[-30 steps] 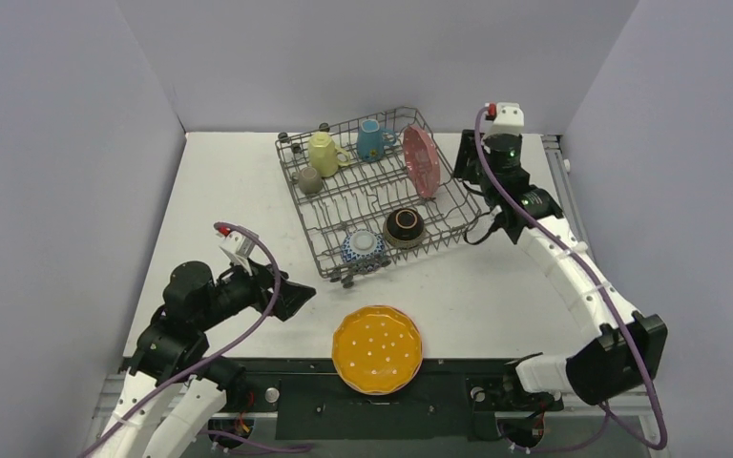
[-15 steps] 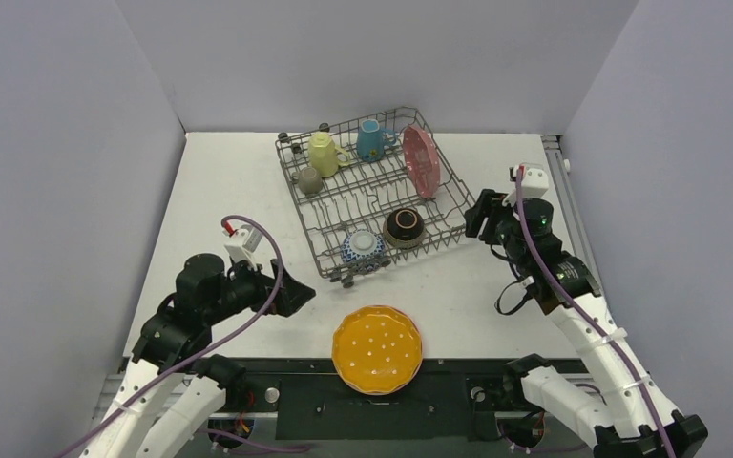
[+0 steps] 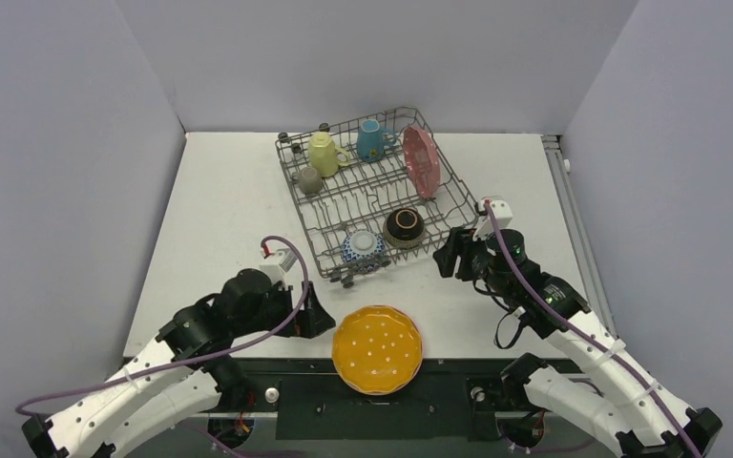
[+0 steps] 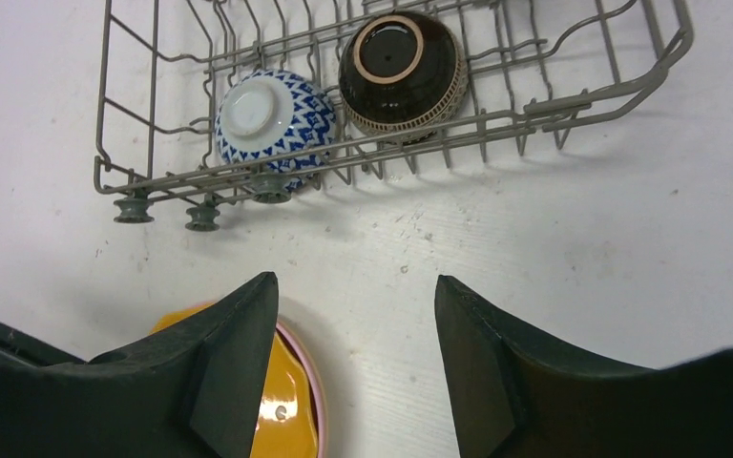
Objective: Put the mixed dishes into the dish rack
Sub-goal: Pick up the plate from the corner of the board.
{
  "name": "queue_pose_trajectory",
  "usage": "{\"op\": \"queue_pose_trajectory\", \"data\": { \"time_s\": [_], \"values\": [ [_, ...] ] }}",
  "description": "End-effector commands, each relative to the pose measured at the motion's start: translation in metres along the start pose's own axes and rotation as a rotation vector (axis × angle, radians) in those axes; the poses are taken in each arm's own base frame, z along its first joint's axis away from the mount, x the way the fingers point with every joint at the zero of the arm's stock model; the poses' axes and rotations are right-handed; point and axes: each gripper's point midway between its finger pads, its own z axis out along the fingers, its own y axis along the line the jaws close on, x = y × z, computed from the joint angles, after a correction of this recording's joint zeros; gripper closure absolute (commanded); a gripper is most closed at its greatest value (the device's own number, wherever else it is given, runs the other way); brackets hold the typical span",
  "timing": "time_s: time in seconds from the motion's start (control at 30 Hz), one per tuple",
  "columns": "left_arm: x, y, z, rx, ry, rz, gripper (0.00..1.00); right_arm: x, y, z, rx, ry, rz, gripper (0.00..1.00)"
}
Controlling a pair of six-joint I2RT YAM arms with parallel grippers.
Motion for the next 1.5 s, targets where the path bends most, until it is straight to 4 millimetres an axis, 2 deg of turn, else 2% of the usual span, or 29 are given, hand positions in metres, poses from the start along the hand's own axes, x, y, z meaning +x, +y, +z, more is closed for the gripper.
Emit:
{"op": "queue_pose_trajectory", "data": {
  "time_s": [0.0, 0.27, 0.4, 0.53, 0.83, 1.1, 1.17, 1.47],
  "values": [
    [0.008, 0.017, 0.016, -0.139, -0.033, -0.055, 0.04, 0.011, 0.004, 0.0, 0.004, 0.004, 0.04, 0.43],
    [0.043, 0.022, 0.049, -0.164, 0.054, -0.055, 0.01, 0.039, 0.004, 0.001, -0.003, 0.054, 0.045, 0.45],
    [0.057, 0.033, 0.062, -0.202, 0.09, -0.054, 0.14, 0.048, 0.002, 0.001, 0.0, 0.065, 0.051, 0.45],
    [0.059, 0.031, 0.07, -0.198, 0.107, -0.05, 0.29, 0.056, 0.001, 0.003, 0.007, 0.079, 0.049, 0.46],
    [0.068, 0.029, 0.084, -0.177, 0.14, -0.05, 0.48, 0.067, -0.001, 0.007, 0.016, 0.101, 0.043, 0.48],
    [0.074, 0.03, 0.091, -0.173, 0.163, -0.05, 0.64, 0.071, 0.0, 0.008, 0.017, 0.11, 0.04, 0.49],
    [0.074, 0.03, 0.091, -0.169, 0.163, -0.046, 0.71, 0.072, -0.001, 0.008, 0.02, 0.112, 0.039, 0.5],
    [0.074, 0.032, 0.089, -0.183, 0.171, -0.024, 0.92, 0.079, -0.001, 0.01, 0.022, 0.125, 0.041, 0.52]
  ]
}}
